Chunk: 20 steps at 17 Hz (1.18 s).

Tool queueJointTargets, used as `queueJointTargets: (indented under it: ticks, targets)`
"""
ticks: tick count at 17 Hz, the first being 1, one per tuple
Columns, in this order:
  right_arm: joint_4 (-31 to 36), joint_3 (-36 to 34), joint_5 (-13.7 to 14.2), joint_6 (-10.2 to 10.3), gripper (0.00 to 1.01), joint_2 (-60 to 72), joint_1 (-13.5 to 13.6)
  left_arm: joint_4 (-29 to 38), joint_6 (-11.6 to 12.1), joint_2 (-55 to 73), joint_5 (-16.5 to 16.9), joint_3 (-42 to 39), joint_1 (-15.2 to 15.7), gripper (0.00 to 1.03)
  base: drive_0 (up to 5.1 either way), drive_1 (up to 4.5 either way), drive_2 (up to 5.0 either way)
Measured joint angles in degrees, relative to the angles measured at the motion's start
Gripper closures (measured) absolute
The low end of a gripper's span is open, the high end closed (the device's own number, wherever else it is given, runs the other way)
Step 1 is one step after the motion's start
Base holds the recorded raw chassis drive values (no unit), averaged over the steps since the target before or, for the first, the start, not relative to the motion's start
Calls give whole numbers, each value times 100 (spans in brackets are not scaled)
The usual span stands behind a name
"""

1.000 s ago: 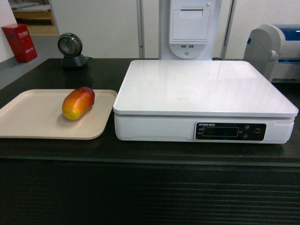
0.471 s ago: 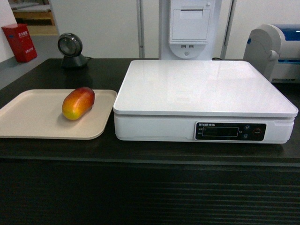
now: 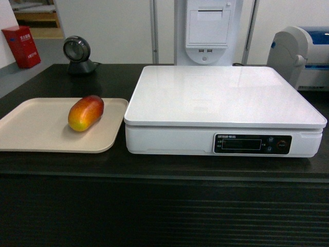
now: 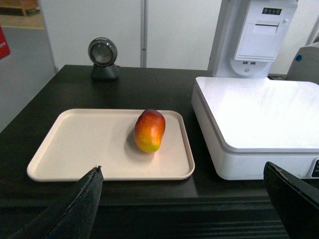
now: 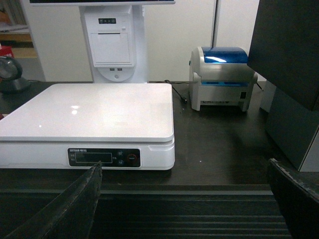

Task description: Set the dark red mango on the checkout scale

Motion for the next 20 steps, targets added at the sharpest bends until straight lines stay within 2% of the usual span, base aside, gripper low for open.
queueJointTargets:
  ticks: [2, 4, 6, 9, 10, 15, 17, 20]
  targets:
    - [0, 0, 0, 0, 3, 0, 0, 1327, 232, 1755, 785, 538, 393, 5, 0, 0, 0]
    - [0, 0, 0, 0, 3, 0, 0, 1779, 383, 3362, 1482, 1401, 634, 5, 0, 0, 0]
    - [0, 0, 0, 0, 3, 0, 0, 1506, 455, 4881, 1880, 2417, 721, 5, 0, 0, 0]
    - [0, 0, 0, 0, 3, 0, 0, 476, 597, 6448, 2400, 3910, 785, 5, 0, 0, 0]
    - [0, 0, 0, 0, 3, 0, 0, 105, 603, 6850, 2520, 4411, 828, 5, 0, 0, 0]
    - [0, 0, 0, 0, 3, 0, 0, -975, 706, 7890, 2553, 5967, 1043, 5, 0, 0, 0]
    - [2, 0, 0, 0, 3, 0, 0, -1248, 719, 8076, 2573, 6489, 1058, 5, 0, 0, 0]
    - [2, 0, 0, 0, 3, 0, 0, -1823, 874, 8389, 2542, 7163, 997, 5, 0, 0, 0]
